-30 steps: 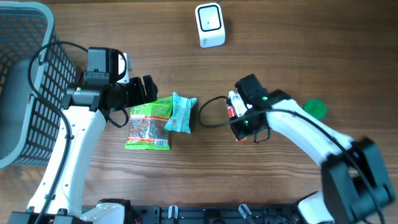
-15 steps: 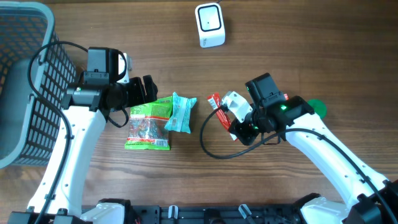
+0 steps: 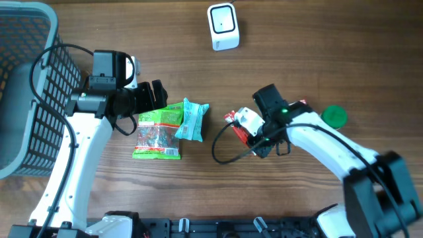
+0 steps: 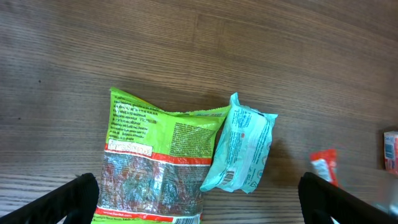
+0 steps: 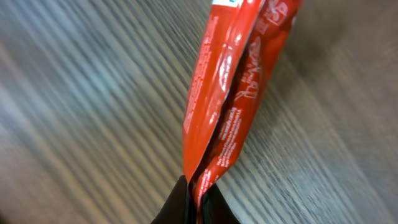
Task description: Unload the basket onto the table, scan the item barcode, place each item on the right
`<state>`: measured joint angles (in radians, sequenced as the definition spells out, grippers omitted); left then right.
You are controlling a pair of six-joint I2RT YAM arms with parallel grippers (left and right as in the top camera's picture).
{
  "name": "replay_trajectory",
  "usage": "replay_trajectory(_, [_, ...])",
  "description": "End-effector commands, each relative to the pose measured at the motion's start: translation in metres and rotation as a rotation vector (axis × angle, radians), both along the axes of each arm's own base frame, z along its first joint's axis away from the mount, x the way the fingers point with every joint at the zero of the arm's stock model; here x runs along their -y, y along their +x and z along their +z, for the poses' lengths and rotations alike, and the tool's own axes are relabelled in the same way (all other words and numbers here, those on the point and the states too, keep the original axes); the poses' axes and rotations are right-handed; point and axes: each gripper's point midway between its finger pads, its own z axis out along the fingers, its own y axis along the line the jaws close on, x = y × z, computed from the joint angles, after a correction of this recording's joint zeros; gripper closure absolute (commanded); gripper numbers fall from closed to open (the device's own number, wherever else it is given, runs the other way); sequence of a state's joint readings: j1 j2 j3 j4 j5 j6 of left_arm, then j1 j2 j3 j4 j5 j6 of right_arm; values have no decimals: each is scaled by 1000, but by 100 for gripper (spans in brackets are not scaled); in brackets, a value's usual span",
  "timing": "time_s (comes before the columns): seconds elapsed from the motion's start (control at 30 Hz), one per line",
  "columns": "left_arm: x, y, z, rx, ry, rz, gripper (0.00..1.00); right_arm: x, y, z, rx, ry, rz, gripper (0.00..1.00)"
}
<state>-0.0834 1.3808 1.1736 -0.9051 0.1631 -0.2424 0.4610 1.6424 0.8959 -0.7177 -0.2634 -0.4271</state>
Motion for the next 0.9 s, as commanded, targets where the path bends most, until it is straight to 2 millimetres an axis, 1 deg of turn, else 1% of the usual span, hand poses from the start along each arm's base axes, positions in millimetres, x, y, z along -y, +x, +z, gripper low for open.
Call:
replay_trajectory(0.0, [3, 1, 1, 1, -12, -5, 0, 12, -2, -24, -32, -78, 15, 96])
replay_trajectory(0.03, [3, 1, 1, 1, -12, -5, 0, 16, 0, -28, -29, -105, 10, 92])
replay_trajectory(0.07, [3, 1, 1, 1, -12, -5, 0, 18, 1, -28, -22, -121, 6, 91])
replay_trajectory(0.13, [3, 1, 1, 1, -12, -5, 0, 19, 5, -26, -9, -128, -3, 91])
replay_trajectory(0.17, [3, 1, 1, 1, -12, -5, 0, 18, 8, -24, -4, -125, -12, 88])
replay_trajectory(0.2, [3, 1, 1, 1, -12, -5, 0, 15, 13, -20, 8, -118, -30, 80])
replay_trajectory(0.23, [3, 1, 1, 1, -12, -5, 0, 13, 17, -16, 13, -112, -36, 67])
replay_trajectory(0.27, [3, 1, 1, 1, -12, -5, 0, 11, 21, -11, 20, -106, -45, 59])
replay_trajectory(0.33, [3, 1, 1, 1, -12, -5, 0, 9, 25, -4, 24, -103, -50, 49])
replay_trajectory(0.37, [3, 1, 1, 1, -12, -5, 0, 8, 27, 0, 25, -104, -49, 46])
replay_trajectory(0.43, [3, 1, 1, 1, -12, -5, 0, 7, 29, 4, 26, -107, -50, 43])
replay_trajectory(0.47, [3, 1, 1, 1, -12, -5, 0, 8, 28, 5, 21, -109, -51, 39])
replay_trajectory(0.57, [3, 1, 1, 1, -12, -5, 0, 12, 21, 4, -12, -125, -59, 38])
replay_trajectory(0.67, [3, 1, 1, 1, -12, -5, 0, 16, 20, 4, -43, -133, -159, 39])
replay_trajectory(0.7, [3, 1, 1, 1, -12, -5, 0, 18, 20, 4, -54, -136, -195, 44])
replay_trajectory(0.73, [3, 1, 1, 1, -12, -5, 0, 20, 21, 3, -62, -138, -226, 52])
replay_trajectory(0.77, [3, 1, 1, 1, -12, -5, 0, 23, 20, 3, -78, -142, -276, 56])
replay_trajectory(0.87, [3, 1, 1, 1, -12, -5, 0, 29, 14, 2, -116, -147, -309, 59])
